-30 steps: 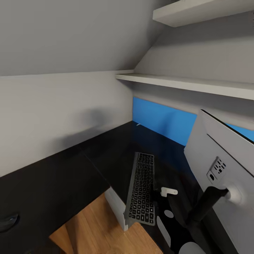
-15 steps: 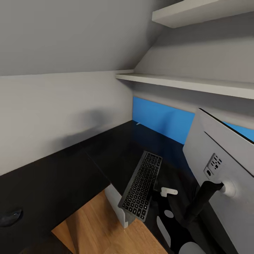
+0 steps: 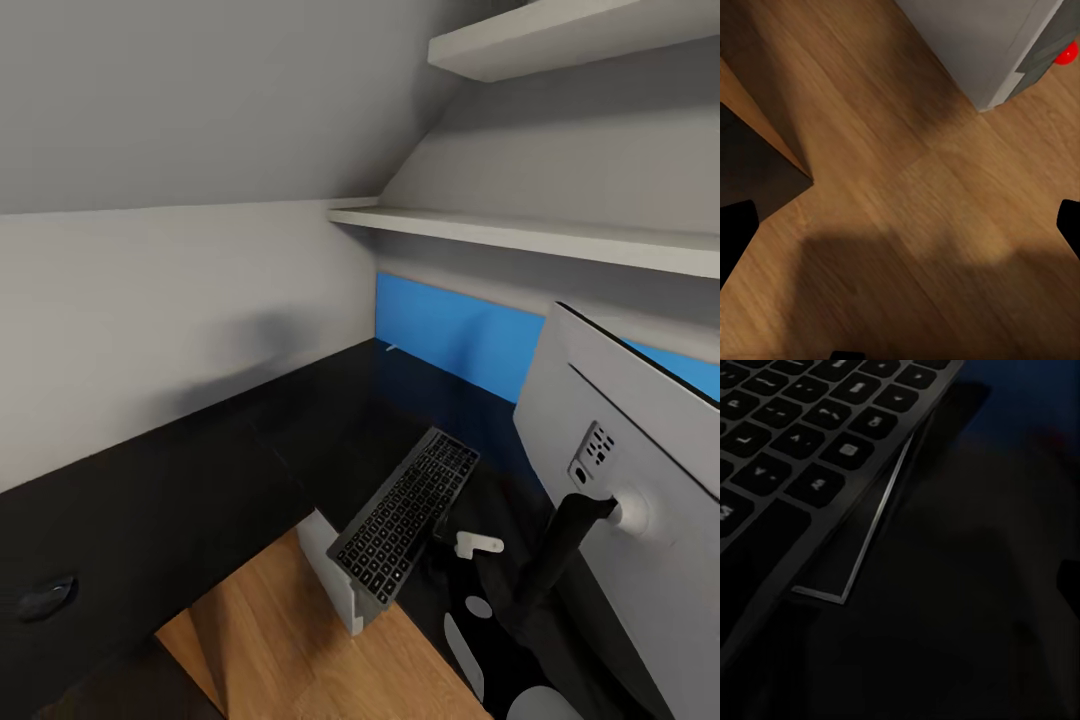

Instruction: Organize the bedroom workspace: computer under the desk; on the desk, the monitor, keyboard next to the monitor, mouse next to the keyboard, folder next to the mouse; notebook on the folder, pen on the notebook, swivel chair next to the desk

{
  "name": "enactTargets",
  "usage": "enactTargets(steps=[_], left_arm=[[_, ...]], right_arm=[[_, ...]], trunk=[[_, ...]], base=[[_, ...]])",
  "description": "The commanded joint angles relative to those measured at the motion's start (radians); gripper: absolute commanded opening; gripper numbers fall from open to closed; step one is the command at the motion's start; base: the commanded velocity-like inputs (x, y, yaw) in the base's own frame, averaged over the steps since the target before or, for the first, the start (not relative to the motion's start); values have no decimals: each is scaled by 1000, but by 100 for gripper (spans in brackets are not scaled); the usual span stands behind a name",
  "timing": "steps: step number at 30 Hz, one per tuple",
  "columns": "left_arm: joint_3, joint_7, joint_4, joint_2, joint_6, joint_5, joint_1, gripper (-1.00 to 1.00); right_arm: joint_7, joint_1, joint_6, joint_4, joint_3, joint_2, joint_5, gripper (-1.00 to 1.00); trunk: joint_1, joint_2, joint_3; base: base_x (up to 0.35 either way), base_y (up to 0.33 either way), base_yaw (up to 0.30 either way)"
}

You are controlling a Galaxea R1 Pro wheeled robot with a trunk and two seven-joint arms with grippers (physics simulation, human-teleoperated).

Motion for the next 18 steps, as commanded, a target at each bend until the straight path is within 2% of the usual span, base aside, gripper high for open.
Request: enactTargets(steps=[1, 9, 18], left_arm=[[-3, 3, 1, 0, -3, 5, -1, 100], [-3, 4, 1, 0, -3, 6, -1, 100], [-3, 3, 1, 0, -3, 6, -1, 100]], right_arm=[[-4, 0, -4, 33, 1, 0, -11, 100], [-4, 0, -4, 34, 1, 0, -11, 100], [-4, 0, -4, 33, 1, 0, -11, 100]], trunk=[[0, -1, -1], [0, -1, -1], [0, -1, -1]], base=[[-17, 0, 0], [-15, 0, 0], [-118, 0, 0]])
